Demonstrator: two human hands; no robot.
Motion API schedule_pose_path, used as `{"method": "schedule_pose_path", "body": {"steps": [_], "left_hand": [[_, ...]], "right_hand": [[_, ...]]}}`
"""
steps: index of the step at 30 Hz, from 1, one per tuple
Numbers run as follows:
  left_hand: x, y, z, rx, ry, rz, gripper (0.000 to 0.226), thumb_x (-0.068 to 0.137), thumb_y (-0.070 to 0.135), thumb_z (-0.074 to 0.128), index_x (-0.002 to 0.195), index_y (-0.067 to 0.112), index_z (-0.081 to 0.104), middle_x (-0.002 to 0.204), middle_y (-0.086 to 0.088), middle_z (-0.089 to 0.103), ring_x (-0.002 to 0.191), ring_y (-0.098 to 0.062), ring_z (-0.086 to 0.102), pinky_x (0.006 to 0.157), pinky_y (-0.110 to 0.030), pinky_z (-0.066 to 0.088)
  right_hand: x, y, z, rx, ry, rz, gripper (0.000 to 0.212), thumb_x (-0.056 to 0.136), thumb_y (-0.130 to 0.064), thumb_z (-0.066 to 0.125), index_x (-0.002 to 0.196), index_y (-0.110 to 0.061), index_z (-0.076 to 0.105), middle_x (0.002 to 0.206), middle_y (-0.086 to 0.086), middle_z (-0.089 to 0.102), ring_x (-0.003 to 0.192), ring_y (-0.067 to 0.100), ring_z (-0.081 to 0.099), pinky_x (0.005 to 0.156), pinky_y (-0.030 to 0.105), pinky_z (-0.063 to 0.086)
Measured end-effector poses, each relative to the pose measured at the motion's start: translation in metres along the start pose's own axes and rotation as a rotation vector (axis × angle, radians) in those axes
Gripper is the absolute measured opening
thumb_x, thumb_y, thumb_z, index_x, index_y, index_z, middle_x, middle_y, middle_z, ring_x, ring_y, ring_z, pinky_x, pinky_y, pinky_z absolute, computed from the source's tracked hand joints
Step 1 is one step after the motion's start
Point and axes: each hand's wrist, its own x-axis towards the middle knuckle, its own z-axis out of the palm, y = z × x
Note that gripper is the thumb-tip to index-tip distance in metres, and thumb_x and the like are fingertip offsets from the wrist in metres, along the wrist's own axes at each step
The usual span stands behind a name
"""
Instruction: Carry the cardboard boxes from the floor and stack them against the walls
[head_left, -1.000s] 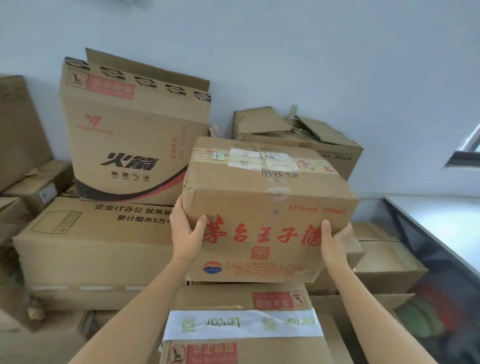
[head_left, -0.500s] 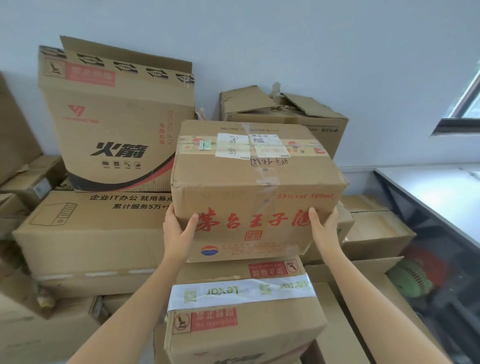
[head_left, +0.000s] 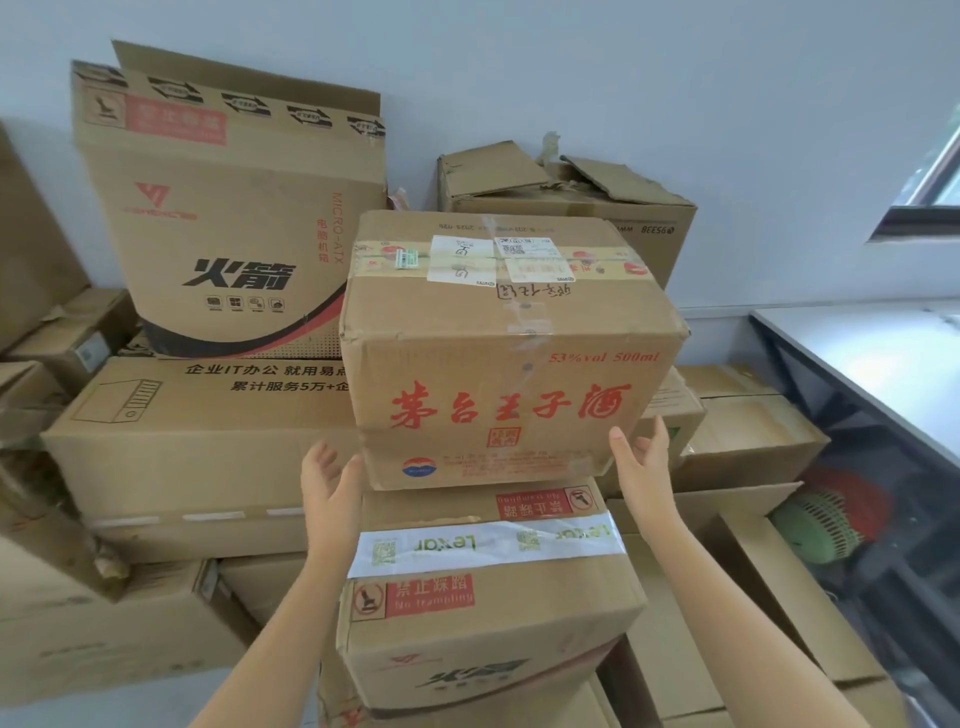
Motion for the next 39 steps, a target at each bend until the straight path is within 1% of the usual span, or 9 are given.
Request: {"method": "schedule_pose_path", "body": {"steps": [7, 11, 13, 15, 19, 22, 25, 30, 39], "left_hand": [[-0.06, -0.048, -0.003, 0.004, -0.106, -0.173, 0.019, 0.094, 0.009, 0.048, 0.086, 0.018, 0.062, 0.099, -0.009, 0.064, 0.096, -0.026, 0.059, 0.084, -0.034, 0.042], [-0.093, -0.072, 0.007, 0.045, -0.202, -0.247, 0.022, 0.093, 0.002, 0.049, 0.078, 0.013, 0.062, 0.081, -0.008, 0.065, 0.079, -0.024, 0.058, 0.062, -0.017, 0.05], [-0.104, -0.087, 0.014, 0.108, -0.339, -0.309, 0.023, 0.094, 0.002, 0.048, 0.078, 0.013, 0.062, 0.08, -0.009, 0.065, 0.076, -0.025, 0.058, 0.069, -0.019, 0.05], [-0.108, -0.099, 0.018, 0.247, -0.534, -0.371, 0.022, 0.096, 0.01, 0.046, 0.081, 0.013, 0.061, 0.087, -0.008, 0.067, 0.083, -0.025, 0.061, 0.08, -0.032, 0.047], [-0.104, -0.1, 0.02, 0.46, -0.913, -0.341, 0.021, 0.098, 0.019, 0.044, 0.092, 0.009, 0.062, 0.093, -0.002, 0.067, 0.088, -0.018, 0.061, 0.071, -0.025, 0.041], [-0.102, -0.101, 0.012, 0.509, -1.041, -0.278, 0.021, 0.097, 0.017, 0.046, 0.083, 0.014, 0.061, 0.085, -0.002, 0.066, 0.086, -0.022, 0.061, 0.081, -0.033, 0.045], [-0.112, -0.112, -0.005, 0.539, -1.154, -0.298, 0.024, 0.095, 0.007, 0.046, 0.075, 0.01, 0.058, 0.077, -0.01, 0.061, 0.067, -0.019, 0.055, 0.064, -0.026, 0.043], [-0.149, -0.129, -0.038, 0.688, -1.424, -0.264, 0.026, 0.095, 0.006, 0.047, 0.072, 0.008, 0.058, 0.076, -0.011, 0.06, 0.069, -0.022, 0.056, 0.056, -0.021, 0.041], [-0.238, -0.125, -0.059, 0.705, -1.588, -0.207, 0.024, 0.094, 0.002, 0.045, 0.073, 0.006, 0.056, 0.077, -0.014, 0.059, 0.064, -0.019, 0.052, 0.061, -0.028, 0.036]], "right_hand": [[-0.061, 0.038, -0.02, -0.031, -0.023, 0.119, 0.062, 0.094, -0.033, 0.05, 0.147, -0.018, 0.02, 0.143, 0.008, 0.039, 0.127, 0.02, 0.042, 0.101, 0.033, 0.039], [-0.111, 0.067, -0.04, -0.072, 0.033, 0.212, 0.028, 0.095, -0.022, 0.051, 0.121, -0.013, 0.05, 0.098, -0.011, 0.055, 0.103, 0.013, 0.05, 0.068, 0.009, 0.038], [-0.134, 0.089, -0.045, -0.139, 0.053, 0.262, 0.025, 0.094, -0.019, 0.052, 0.117, -0.008, 0.055, 0.089, -0.013, 0.053, 0.098, 0.013, 0.053, 0.063, 0.007, 0.037], [-0.158, 0.112, -0.042, -0.183, 0.08, 0.345, 0.028, 0.094, -0.019, 0.052, 0.118, -0.005, 0.056, 0.093, -0.007, 0.055, 0.094, 0.012, 0.053, 0.069, 0.016, 0.038], [-0.211, 0.137, -0.026, -0.135, 0.224, 0.429, 0.027, 0.093, -0.02, 0.054, 0.116, -0.007, 0.058, 0.092, -0.008, 0.056, 0.096, 0.013, 0.054, 0.071, 0.015, 0.04], [-0.261, 0.144, -0.003, -0.093, 0.371, 0.472, 0.014, 0.093, -0.017, 0.054, 0.105, -0.011, 0.058, 0.092, -0.005, 0.057, 0.088, 0.007, 0.055, 0.067, 0.011, 0.041], [-0.322, 0.156, 0.023, -0.091, 0.44, 0.59, 0.02, 0.092, -0.017, 0.055, 0.11, -0.009, 0.058, 0.1, 0.002, 0.057, 0.091, 0.013, 0.055, 0.078, 0.021, 0.043], [-0.411, 0.156, 0.034, -0.031, 0.631, 0.75, 0.029, 0.09, -0.018, 0.056, 0.117, -0.007, 0.057, 0.107, 0.005, 0.059, 0.1, 0.018, 0.056, 0.085, 0.027, 0.044], [-0.542, 0.157, 0.03, 0.099, 0.928, 0.819, 0.031, 0.09, -0.022, 0.057, 0.119, -0.009, 0.057, 0.106, 0.001, 0.057, 0.099, 0.013, 0.053, 0.083, 0.021, 0.038]]}}
